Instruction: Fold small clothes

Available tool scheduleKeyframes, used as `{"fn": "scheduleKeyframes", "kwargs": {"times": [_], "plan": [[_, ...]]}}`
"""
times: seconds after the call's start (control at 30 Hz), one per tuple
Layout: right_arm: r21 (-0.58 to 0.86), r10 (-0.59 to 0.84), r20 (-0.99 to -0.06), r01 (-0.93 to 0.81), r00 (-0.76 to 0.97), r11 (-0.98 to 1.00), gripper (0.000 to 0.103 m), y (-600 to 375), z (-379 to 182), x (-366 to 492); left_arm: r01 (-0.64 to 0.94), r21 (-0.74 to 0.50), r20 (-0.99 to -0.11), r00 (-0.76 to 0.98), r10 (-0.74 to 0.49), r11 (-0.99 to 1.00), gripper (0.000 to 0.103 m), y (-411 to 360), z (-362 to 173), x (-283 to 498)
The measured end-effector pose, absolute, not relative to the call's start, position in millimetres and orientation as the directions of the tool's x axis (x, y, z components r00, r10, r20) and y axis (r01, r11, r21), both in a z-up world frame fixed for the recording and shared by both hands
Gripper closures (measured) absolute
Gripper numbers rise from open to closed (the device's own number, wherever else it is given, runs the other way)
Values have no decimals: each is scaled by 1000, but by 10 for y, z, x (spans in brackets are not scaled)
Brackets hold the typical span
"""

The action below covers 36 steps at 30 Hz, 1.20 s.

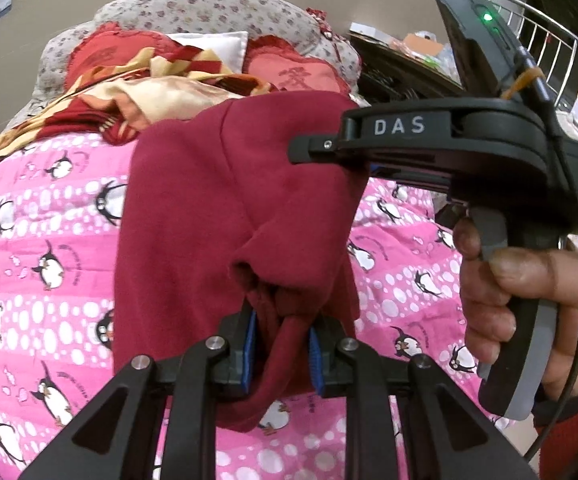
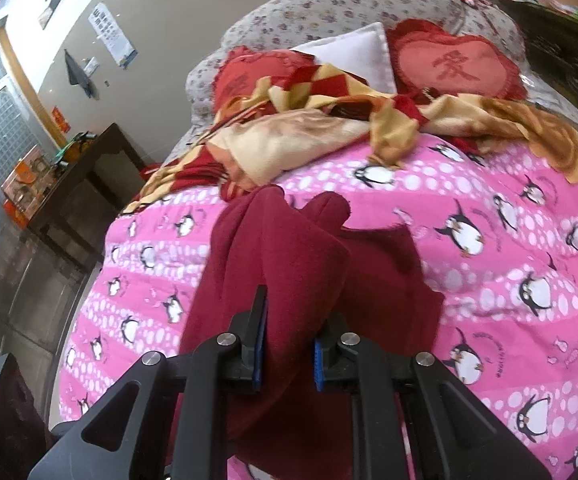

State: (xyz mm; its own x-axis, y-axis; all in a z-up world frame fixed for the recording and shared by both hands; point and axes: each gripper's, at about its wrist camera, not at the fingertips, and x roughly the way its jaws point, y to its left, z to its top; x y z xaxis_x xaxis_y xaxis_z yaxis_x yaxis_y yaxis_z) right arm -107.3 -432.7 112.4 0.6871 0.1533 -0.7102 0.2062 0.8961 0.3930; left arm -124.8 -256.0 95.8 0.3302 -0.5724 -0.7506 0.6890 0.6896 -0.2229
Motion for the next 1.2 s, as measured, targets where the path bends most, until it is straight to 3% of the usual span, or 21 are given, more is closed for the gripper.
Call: {"fn": "scheduleKeyframes", "kwargs": {"times": [0.33,0.47,0.6,0.67,0.8,0.9,1.03,1.1,1.17,1.2], "plan": [[418,138,-746,297,652,859,75,-4717,703,-1109,702,-215,-789,285,-544,679,81,-2952,654,-1269],[406,126,-774,334,621,851,74,-4778,456,-998,691,-280,-799,217,-560,667,72,-2980,572,-1222],[394,111,-773,336,624,855,67,-4807,414,-1033,727,-305,-783,176,-596,615,62,-2772,718,-1306],[416,123,-769,346,627,841,62,-4841,463,-1138,739,-300,-771,185,-610,603,49,-2551,836,-1331],[458,145,-750,349,646,818,59,-4837,656,-1446,743,-228,-754,274,-597,630,45,-2134,976,-1286],[505,200,-715,296,670,811,48,-4693,763,-1653,719,-159,-761,348,-548,677,44,-1954,935,-1181],[534,270,-728,274,630,800,41,-4431,657,-1672,674,-158,-787,355,-504,722,44,-1910,742,-1033],[499,240,-759,304,606,811,45,-4376,584,-1636,665,-142,-803,355,-478,733,44,-1950,640,-1012],[470,208,-765,307,609,828,71,-4360,571,-1655,668,-131,-815,348,-463,733,44,-1985,548,-988],[454,195,-761,294,618,841,72,-4356,599,-1682,667,-125,-820,346,-455,734,44,-1992,508,-997]]}}
